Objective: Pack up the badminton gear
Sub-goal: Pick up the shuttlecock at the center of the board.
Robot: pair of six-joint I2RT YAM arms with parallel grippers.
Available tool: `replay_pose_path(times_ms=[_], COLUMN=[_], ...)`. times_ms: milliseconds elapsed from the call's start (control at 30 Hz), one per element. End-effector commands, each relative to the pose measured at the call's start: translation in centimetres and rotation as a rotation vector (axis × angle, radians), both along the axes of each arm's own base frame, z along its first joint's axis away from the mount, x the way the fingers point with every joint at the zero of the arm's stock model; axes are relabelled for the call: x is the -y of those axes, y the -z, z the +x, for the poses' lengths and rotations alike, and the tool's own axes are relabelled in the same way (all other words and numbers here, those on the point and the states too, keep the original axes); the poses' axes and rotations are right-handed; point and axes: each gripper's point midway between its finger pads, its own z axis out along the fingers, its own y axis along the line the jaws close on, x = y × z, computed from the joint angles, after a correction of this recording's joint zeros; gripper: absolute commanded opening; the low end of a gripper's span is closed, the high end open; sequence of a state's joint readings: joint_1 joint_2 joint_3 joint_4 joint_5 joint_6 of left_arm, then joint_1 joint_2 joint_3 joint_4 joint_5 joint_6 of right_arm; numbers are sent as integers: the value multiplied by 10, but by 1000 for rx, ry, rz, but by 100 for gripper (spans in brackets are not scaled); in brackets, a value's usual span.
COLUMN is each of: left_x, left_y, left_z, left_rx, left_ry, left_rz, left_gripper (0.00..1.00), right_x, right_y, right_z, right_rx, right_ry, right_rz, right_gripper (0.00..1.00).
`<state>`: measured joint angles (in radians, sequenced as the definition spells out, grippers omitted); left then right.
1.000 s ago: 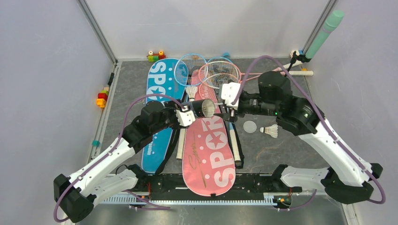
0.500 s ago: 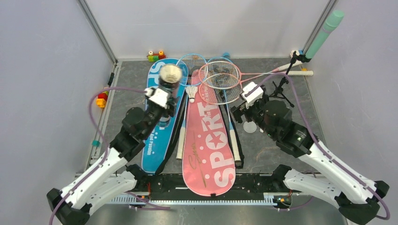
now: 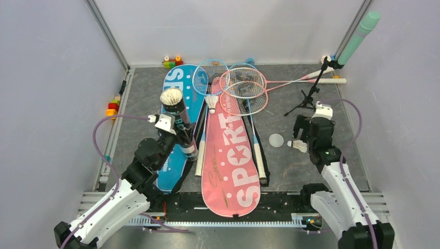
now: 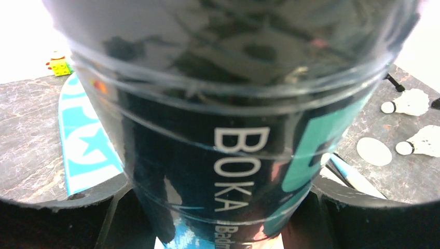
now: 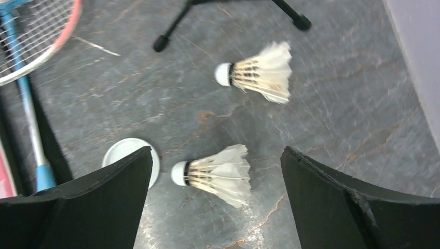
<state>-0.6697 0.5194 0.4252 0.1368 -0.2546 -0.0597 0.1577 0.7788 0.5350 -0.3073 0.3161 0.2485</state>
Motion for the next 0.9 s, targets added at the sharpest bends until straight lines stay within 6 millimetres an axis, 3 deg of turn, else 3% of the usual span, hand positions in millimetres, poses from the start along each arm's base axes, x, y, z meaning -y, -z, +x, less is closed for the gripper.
replay_pose_path(times_ms=[0,167,333,467,700,800,867], left_x=[5,7,10,12,15,16,16], left_y=[-26,-25,-23,-21,-17,-16,-16], left_z=[-5,-8,-10,-9,-7,-6,-6], left_rx=[55,54,50,44,25,23,24], left_ry=[29,47,69,76,82,84,84], left_rz=[-123,-130,-124,-112,-90,-89,-85], left_gripper=[8,7,7,7,7,7,7], right_x=[14,29,4,3,5,4,-3], right_y=[19,52,76,74,73,66,55], right_z=[7,0,-10,-5,-6,-4,-2], right_rx=[5,-18,-27,19,54,91,126], right_ry=[39,55,-45,-61,-63,-87,-134], right_rz=[167,335,501,501,476,464,470], right_gripper=[98,89,76,70,46,27,1])
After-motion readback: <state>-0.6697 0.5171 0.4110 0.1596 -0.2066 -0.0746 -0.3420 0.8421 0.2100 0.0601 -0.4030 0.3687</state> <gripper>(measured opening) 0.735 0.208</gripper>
